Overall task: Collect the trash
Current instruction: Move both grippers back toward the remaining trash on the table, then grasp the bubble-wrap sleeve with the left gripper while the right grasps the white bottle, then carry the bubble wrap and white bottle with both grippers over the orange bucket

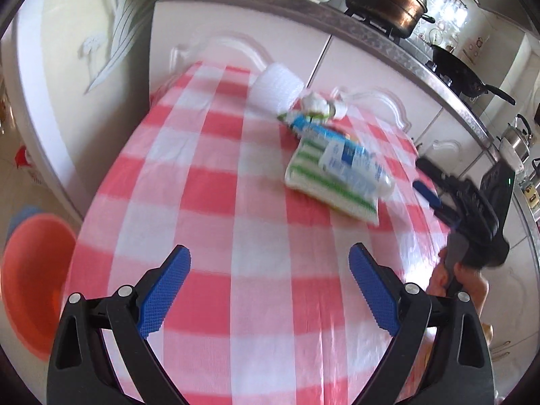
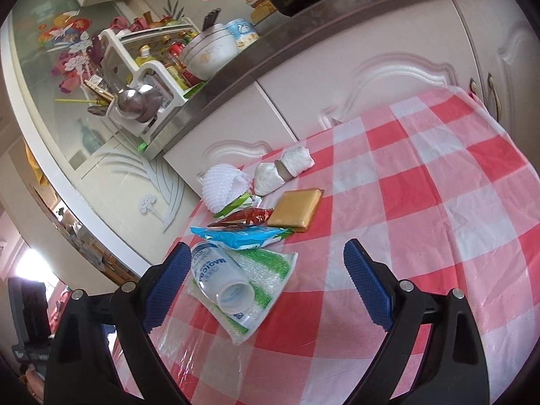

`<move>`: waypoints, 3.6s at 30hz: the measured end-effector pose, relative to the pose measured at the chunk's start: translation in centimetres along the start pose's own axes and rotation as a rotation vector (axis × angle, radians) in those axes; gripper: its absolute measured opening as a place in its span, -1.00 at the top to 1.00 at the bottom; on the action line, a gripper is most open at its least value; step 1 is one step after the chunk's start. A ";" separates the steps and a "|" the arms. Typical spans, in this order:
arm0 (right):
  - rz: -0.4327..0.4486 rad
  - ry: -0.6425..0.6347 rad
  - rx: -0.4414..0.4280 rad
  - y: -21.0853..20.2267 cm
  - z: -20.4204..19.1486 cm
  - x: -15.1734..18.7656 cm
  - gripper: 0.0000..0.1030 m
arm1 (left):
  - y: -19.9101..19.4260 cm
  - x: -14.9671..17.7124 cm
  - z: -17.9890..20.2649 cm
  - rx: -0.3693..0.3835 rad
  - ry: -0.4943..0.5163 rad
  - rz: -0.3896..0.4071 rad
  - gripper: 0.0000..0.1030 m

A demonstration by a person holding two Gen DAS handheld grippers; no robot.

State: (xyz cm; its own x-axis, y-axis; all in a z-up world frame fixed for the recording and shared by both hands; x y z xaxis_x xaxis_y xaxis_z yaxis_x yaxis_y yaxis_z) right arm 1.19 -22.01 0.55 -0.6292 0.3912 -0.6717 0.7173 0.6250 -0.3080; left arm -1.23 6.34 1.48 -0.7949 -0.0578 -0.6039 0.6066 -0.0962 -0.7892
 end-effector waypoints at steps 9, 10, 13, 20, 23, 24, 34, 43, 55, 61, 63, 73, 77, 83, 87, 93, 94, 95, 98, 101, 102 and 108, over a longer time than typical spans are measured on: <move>-0.017 -0.013 -0.092 1.2 -1.2 0.5 -0.79 | 5.1 -11.7 3.4 0.062 0.095 0.157 -0.83; -0.027 -0.020 -0.097 1.5 -1.4 0.6 -0.79 | 6.0 -12.7 3.9 0.051 0.134 0.176 -0.83; -0.041 -0.051 -0.122 2.0 -2.3 0.8 -0.79 | 8.2 -15.0 5.7 0.019 0.244 0.228 -0.83; -0.111 -0.147 -0.112 4.0 -4.2 1.6 -0.79 | 12.6 -17.5 7.4 0.009 0.375 0.250 -0.83; -0.143 -0.177 -0.096 4.9 -4.6 2.0 -0.79 | 14.4 -17.6 7.6 -0.013 0.409 0.234 -0.83; -0.153 -0.178 -0.093 5.2 -4.6 2.1 -0.79 | 14.8 -17.7 7.7 -0.017 0.418 0.231 -0.83; -0.201 -0.147 -0.092 6.2 -4.3 2.7 -0.79 | 17.4 -18.4 6.8 0.012 0.362 0.191 -0.82; -0.220 -0.135 -0.075 6.5 -3.9 2.8 -0.79 | 17.9 -18.3 6.1 0.024 0.297 0.176 -0.30; -0.239 -0.119 -0.059 6.8 -3.5 3.0 -0.14 | 16.4 -17.7 5.3 -0.019 0.257 0.197 -0.18; -0.251 -0.120 -0.051 6.9 -3.5 3.1 -0.09 | 14.2 -16.9 3.9 -0.014 0.230 0.213 -0.18; -0.252 -0.120 -0.050 6.8 -3.4 3.2 -0.09 | 13.3 -16.2 3.4 -0.017 0.223 0.218 -0.18; -0.263 -0.128 -0.059 6.6 -3.9 3.8 0.07 | 9.7 -11.7 -0.1 -0.035 0.152 0.210 -0.18; -0.271 -0.128 -0.068 6.5 -4.2 4.2 0.10 | 8.3 -9.0 -1.0 -0.026 0.117 0.190 -0.18; -0.273 -0.110 -0.092 6.0 -4.7 4.8 0.10 | 6.0 -5.7 -1.4 -0.014 0.096 0.168 -0.18; -0.257 -0.074 -0.131 5.4 -4.9 4.9 0.10 | 4.5 -4.0 -1.9 -0.004 0.073 0.159 -0.18; -0.223 -0.048 -0.155 4.3 -5.2 4.9 0.10 | 2.7 -1.6 -2.6 -0.003 0.054 0.150 -0.18; -0.220 -0.044 -0.155 4.1 -5.2 5.0 0.10 | 2.5 -1.3 -2.8 -0.004 0.053 0.150 -0.18; -0.219 -0.040 -0.152 4.0 -5.1 5.1 0.10 | 2.4 -1.1 -2.8 -0.002 0.050 0.147 -0.18; -0.211 -0.040 -0.140 3.6 -5.3 5.3 0.10 | 2.1 -0.1 -3.1 0.001 0.043 0.137 -0.18; -0.202 -0.026 -0.142 3.4 -5.4 5.6 0.10 | 1.6 0.7 -3.4 0.001 0.030 0.135 -0.18; -0.198 -0.020 -0.144 3.2 -5.4 5.7 0.10 | 1.5 1.0 -3.6 0.002 0.025 0.135 -0.18; -0.179 0.007 -0.155 2.6 -5.5 6.0 0.10 | 0.8 1.9 -4.4 -0.001 0.002 0.130 -0.18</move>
State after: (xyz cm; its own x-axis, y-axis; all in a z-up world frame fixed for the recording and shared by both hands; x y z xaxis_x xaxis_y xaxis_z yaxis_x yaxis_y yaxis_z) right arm -2.34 -14.33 -0.56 -0.7449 0.2690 -0.6105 0.5395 0.7812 -0.3140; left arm -2.26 10.55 -0.78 -0.7099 -0.0680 -0.7010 0.7042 -0.0870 -0.7047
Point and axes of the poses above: each gripper's, at about its wrist camera, not at the fingertips, and y roughly the way its jaws point, z to its right, x to its underside, the point moved 7 cm from there along y, roughly the way its jaws point, and after that the axes turned 13 degrees about -x, right-handed, at the moved point
